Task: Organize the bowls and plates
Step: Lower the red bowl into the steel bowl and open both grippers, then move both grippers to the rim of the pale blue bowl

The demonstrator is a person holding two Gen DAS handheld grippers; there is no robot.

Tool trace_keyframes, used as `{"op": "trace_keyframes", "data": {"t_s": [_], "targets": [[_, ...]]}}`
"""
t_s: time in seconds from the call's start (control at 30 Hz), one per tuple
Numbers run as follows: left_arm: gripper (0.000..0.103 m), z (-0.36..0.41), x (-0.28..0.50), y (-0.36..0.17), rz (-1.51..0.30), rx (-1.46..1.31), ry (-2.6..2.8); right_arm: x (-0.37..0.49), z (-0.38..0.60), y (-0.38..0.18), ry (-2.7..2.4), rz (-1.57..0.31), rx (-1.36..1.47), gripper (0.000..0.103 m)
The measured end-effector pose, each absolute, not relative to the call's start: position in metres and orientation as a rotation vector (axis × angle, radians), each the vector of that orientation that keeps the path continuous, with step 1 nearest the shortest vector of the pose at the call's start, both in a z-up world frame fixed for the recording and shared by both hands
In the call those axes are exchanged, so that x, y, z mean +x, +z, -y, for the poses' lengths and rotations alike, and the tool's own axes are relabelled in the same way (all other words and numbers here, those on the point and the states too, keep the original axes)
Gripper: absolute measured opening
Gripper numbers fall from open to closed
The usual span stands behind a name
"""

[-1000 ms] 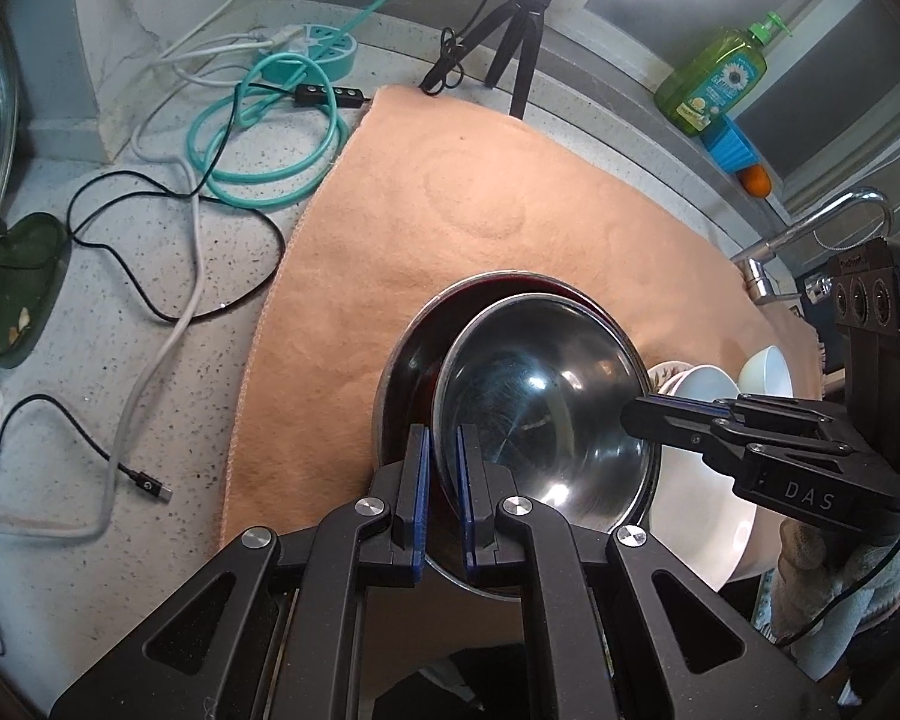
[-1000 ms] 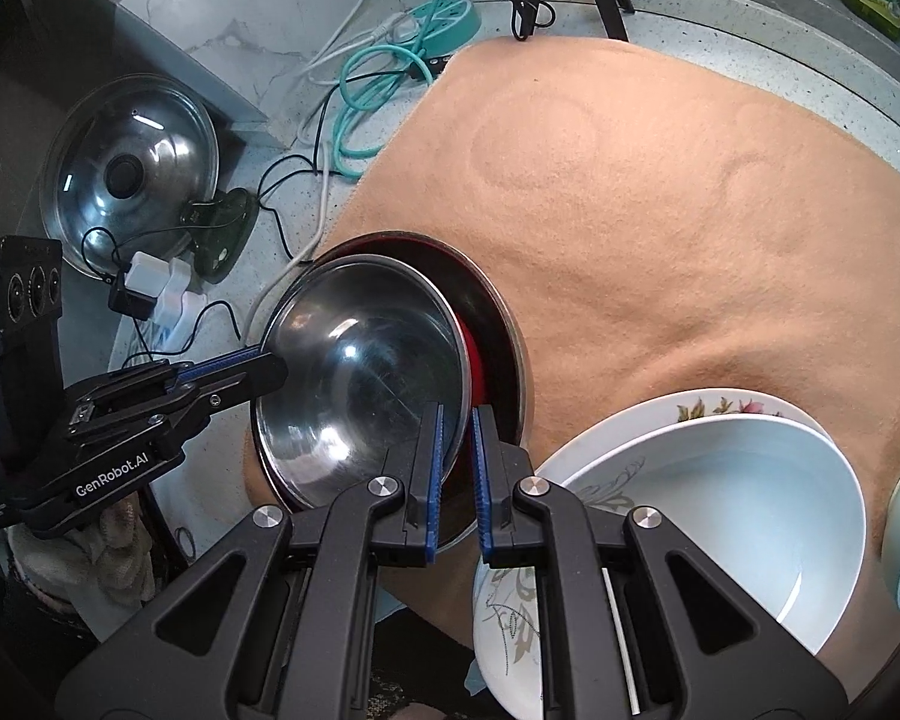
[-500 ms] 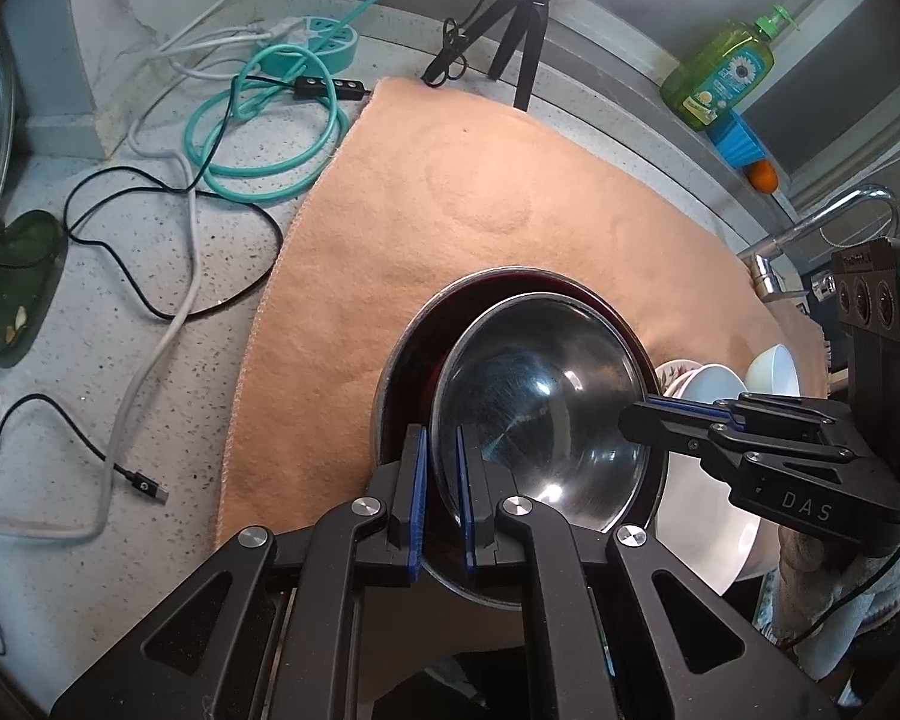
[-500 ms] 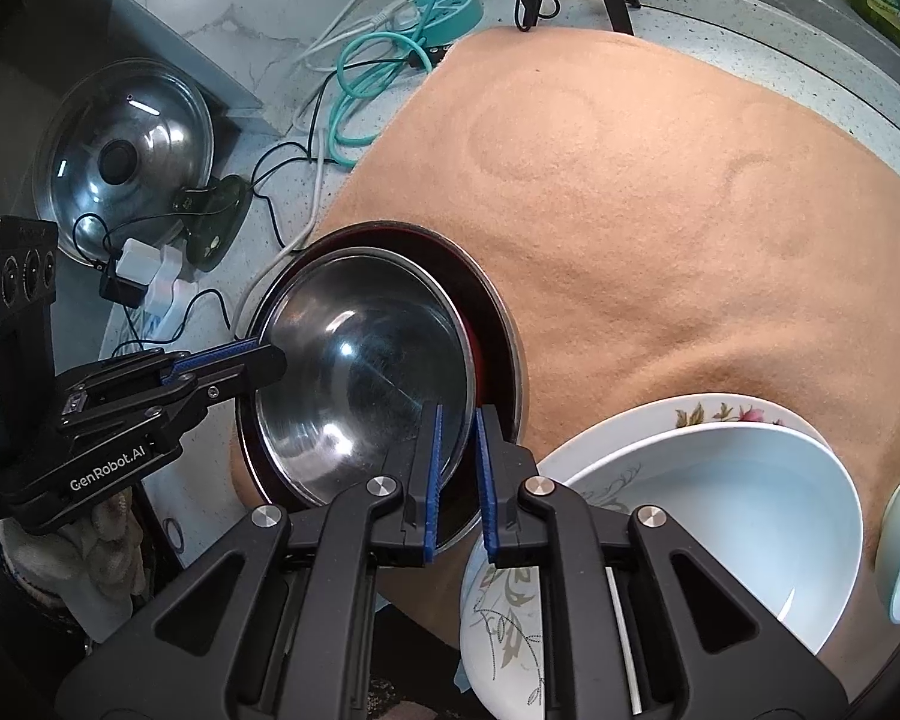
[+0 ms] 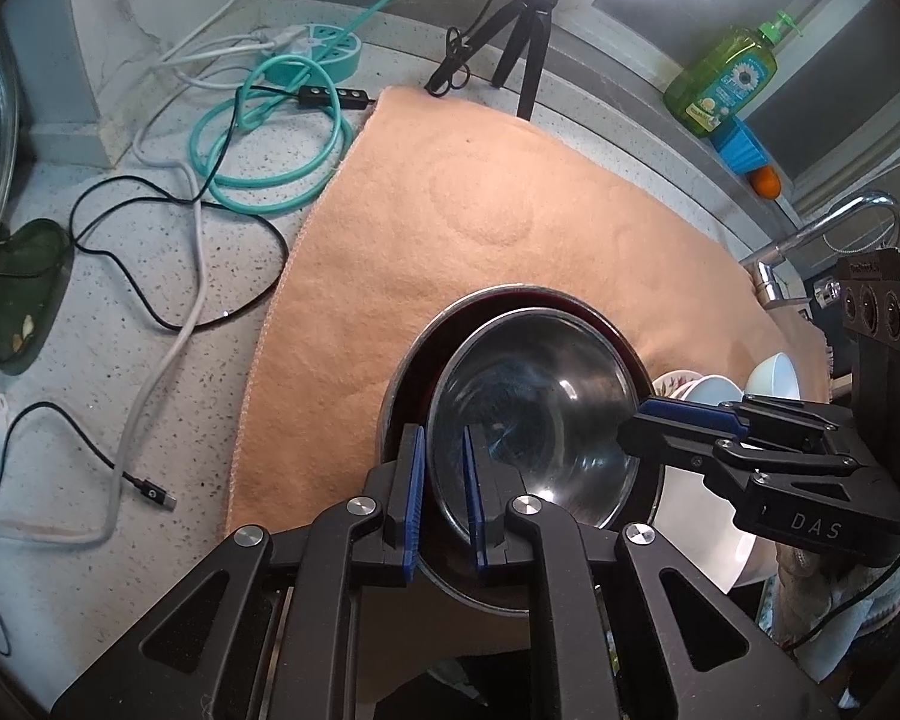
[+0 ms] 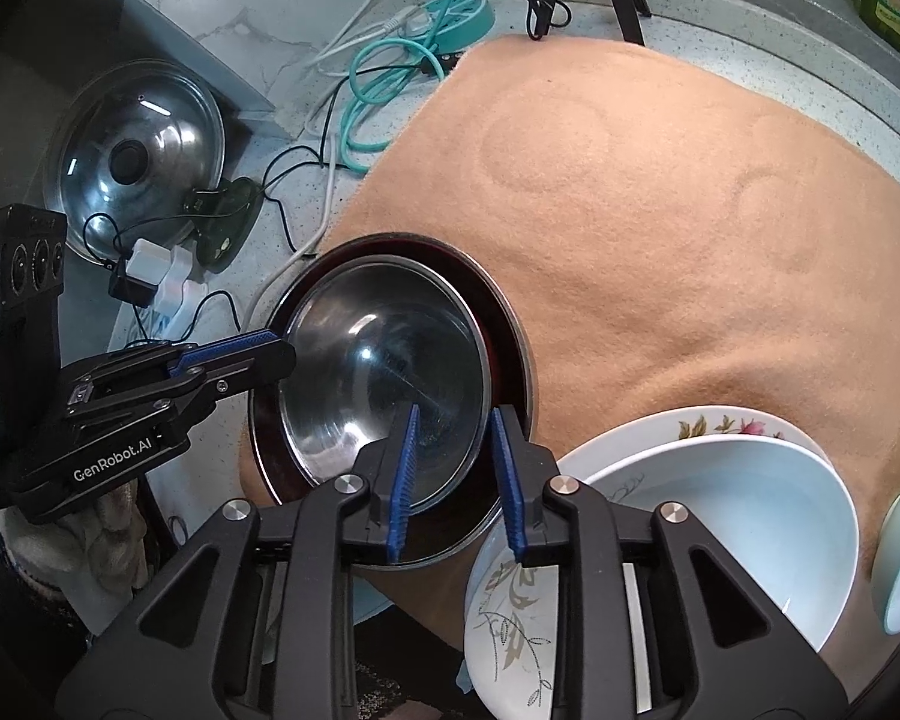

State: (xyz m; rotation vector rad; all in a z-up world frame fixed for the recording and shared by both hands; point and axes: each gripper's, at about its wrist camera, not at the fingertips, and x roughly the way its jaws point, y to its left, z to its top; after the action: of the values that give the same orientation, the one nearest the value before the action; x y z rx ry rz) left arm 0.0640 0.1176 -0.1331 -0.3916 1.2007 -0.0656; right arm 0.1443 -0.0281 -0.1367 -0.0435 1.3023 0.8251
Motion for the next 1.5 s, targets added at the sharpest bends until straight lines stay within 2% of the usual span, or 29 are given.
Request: {"op": "trace_keyframes", "data": {"t_s": [0.47,0.6,0.63,0.67,0.7,0.73,0.8,0.83,0.9,0.93,1.1,1.5], "targets": [[0.011,-0.107,0.072,-0.099,-1.107,-0.389,-0.101,0.148,0.069,-0.1,0.796,-1.199,0.025,0.031],[0.013,-0.093,0.078,-0.092,-1.088,-0.381,-0.134,0.151,0.096,-0.092,0.754,-1.16,0.063,0.046],[0.016,-0.089,0.079,-0.091,-1.084,-0.378,-0.144,0.151,0.104,-0.091,0.741,-1.15,0.07,0.047],[0.024,-0.085,0.08,-0.089,-1.078,-0.374,-0.151,0.151,0.111,-0.089,0.73,-1.142,0.074,0.049],[0.028,-0.08,0.082,-0.087,-1.07,-0.367,-0.158,0.151,0.118,-0.088,0.719,-1.134,0.078,0.054],[0.029,-0.074,0.083,-0.085,-1.062,-0.356,-0.164,0.151,0.128,-0.086,0.701,-1.119,0.085,0.057],[0.031,-0.062,0.087,-0.081,-1.05,-0.327,-0.18,0.15,0.142,-0.083,0.674,-1.092,0.089,0.072],[0.034,-0.055,0.089,-0.08,-1.043,-0.314,-0.189,0.149,0.151,-0.081,0.653,-1.072,0.091,0.074],[0.059,-0.043,0.092,-0.077,-1.03,-0.301,-0.207,0.148,0.168,-0.079,0.623,-1.045,0.094,0.082],[0.06,-0.036,0.094,-0.075,-1.02,-0.292,-0.219,0.148,0.177,-0.078,0.606,-1.033,0.095,0.082],[0.06,0.0,0.105,-0.075,-1.012,-0.248,-0.282,0.146,0.222,-0.08,0.511,-1.007,0.107,0.094],[0.06,0.077,0.126,-0.089,-1.06,-0.194,-0.418,0.147,0.332,-0.104,0.299,-1.024,0.215,0.094]]}}
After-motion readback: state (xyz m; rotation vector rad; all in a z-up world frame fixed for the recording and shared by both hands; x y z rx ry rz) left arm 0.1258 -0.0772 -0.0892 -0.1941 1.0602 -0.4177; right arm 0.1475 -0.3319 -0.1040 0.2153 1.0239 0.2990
